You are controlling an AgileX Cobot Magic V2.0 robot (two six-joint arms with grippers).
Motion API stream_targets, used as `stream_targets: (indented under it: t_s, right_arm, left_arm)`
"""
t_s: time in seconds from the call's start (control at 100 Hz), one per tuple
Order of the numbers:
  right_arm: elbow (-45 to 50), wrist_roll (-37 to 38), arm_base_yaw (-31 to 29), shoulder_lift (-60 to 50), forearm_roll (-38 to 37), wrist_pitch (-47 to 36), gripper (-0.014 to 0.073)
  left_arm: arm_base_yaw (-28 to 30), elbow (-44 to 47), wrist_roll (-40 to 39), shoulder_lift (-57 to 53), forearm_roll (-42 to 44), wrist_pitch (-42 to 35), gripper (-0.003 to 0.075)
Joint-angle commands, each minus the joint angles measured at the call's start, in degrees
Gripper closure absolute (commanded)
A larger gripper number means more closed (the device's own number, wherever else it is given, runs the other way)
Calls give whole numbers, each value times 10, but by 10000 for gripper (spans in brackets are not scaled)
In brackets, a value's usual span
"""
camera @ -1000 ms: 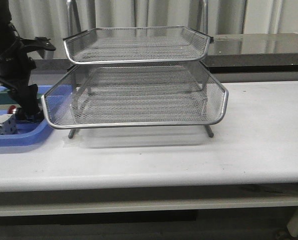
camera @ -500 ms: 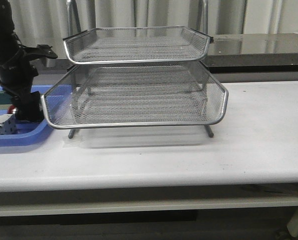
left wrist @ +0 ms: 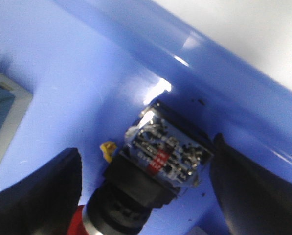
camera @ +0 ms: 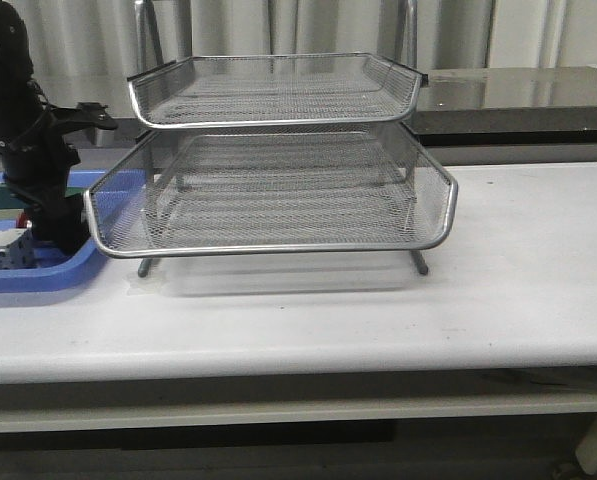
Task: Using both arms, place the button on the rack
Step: 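Close the left gripper on the red-capped button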
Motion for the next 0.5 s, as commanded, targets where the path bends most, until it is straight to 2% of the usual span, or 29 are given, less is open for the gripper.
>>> stream_targets:
  t_s: [0.0,0.11,0.37,0.49]
  right_arm:
    - [-19,-1,-1,2,-11,-32,662]
    - [-19,-1,-1,2,-11,-32,662]
    - [-19,-1,-1,2,-11,-32,662]
    - [-19,-1,-1,2,-11,-32,662]
  left_arm:
    - [-3,-12,1,-28,-7,-15,210]
    - [-3,-12,1,-28,-6,-15,295]
    - [-3,-27,1,-32,-4,-9,601]
    - [-3,-45,1,-32,-3,11,707]
